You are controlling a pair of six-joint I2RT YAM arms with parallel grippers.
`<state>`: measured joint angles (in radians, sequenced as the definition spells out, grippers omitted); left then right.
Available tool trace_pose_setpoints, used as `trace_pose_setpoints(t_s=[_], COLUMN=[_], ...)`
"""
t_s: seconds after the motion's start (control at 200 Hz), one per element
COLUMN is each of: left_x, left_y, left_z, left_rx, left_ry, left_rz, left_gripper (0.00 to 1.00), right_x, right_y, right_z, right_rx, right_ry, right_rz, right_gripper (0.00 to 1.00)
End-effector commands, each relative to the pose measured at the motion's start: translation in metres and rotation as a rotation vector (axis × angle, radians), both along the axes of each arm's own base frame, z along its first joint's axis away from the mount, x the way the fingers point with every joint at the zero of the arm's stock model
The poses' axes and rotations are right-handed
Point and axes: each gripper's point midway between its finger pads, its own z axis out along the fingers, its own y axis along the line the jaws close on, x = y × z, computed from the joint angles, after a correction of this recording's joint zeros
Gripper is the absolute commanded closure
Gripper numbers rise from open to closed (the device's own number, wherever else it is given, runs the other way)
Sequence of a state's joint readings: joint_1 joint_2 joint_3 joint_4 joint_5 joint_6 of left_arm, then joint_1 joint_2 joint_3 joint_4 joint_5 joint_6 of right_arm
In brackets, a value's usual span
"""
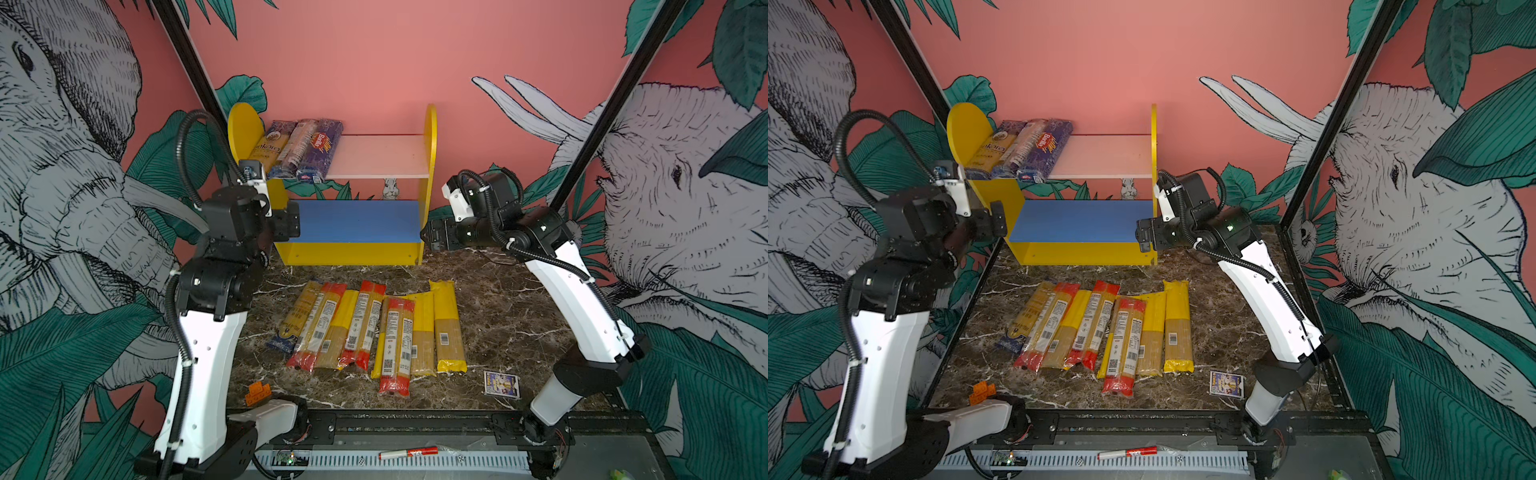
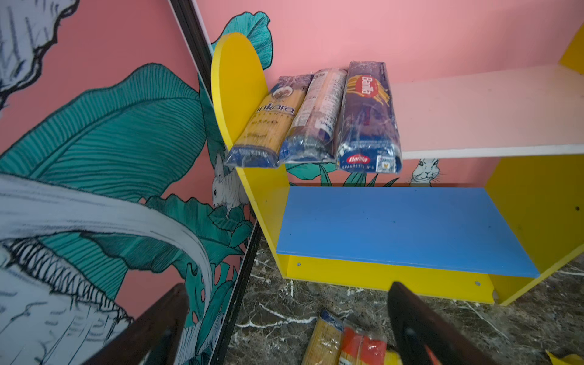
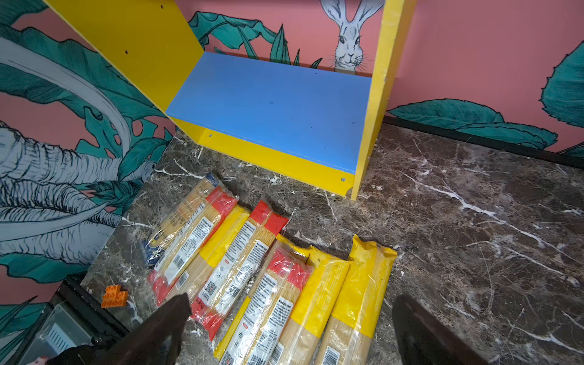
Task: Arrange pasta packages on shelves
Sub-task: Move the pasta bag.
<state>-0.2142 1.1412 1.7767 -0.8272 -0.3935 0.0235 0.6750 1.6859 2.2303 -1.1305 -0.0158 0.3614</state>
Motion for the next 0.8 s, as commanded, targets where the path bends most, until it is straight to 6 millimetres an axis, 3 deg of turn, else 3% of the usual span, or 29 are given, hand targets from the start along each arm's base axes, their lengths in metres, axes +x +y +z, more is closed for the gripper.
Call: trace_pose_setpoints(t_s=[0.0,0.3,0.45,0.545,0.66,0.795], left_x=[-0.025,-0.067,-0.075,-0.075,-0.076,-0.084], left_y=[0.009,-0.01,-0.019,-0.039,-0.066,-0.093], left_z=[-0.043,-0.155,-0.202,-0.228,-0.255,-0.281], left_rx=[-0.024,-0.222,-0.273,-0.356,-0.513,-0.519], left_ry=[0.113,0.339,0.42,0.49,0.551,0.612], left_rz=[0.037,-0.023,-0.048,-0.12,-0.158,-0.181], left_gripper=[0.01,0.02,0.02,0.02,0.03,0.03], right_x=[-0.008,-0.029,-0.038,-0.042,-0.045,-0.043], right_y=[0.006,0.018,0.02,0.018,0.006,-0.023], right_z=[-0.008,-0.023,-0.028,-0.033,-0.037,-0.046], right_rx=[-0.026,-0.059,-0.063,-0.065,-0.088,-0.2], right_ry=[0.022,0.077,0.095,0.111,0.119,0.131], right_rz=[0.039,0.081,0.084,0.079,0.034,-0.07], right_gripper=[0.01,0.01,0.01,0.01,0.01,0.01])
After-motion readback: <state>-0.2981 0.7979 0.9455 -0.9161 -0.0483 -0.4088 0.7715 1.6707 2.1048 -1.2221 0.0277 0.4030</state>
